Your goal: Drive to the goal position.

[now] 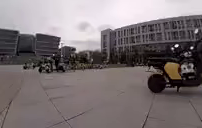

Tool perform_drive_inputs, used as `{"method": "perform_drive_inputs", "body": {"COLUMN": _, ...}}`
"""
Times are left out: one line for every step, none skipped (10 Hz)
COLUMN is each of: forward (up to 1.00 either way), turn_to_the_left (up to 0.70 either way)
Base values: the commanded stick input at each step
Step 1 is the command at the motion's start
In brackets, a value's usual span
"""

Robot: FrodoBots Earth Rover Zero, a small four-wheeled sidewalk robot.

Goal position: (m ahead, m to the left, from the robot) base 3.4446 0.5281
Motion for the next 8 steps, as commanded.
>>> {"method": "perform_drive_inputs", "body": {"forward": 0.6, "turn_to_the_left": -0.14}}
{"method": "perform_drive_inputs", "body": {"forward": 0.6, "turn_to_the_left": -0.14}}
{"method": "perform_drive_inputs", "body": {"forward": 0.6, "turn_to_the_left": -0.14}}
{"method": "perform_drive_inputs", "body": {"forward": 0.6, "turn_to_the_left": -0.14}}
{"method": "perform_drive_inputs", "body": {"forward": 0.6, "turn_to_the_left": -0.14}}
{"method": "perform_drive_inputs", "body": {"forward": 0.6, "turn_to_the_left": -0.14}}
{"method": "perform_drive_inputs", "body": {"forward": 0.6, "turn_to_the_left": -0.14}}
{"method": "perform_drive_inputs", "body": {"forward": 0.6, "turn_to_the_left": -0.14}}
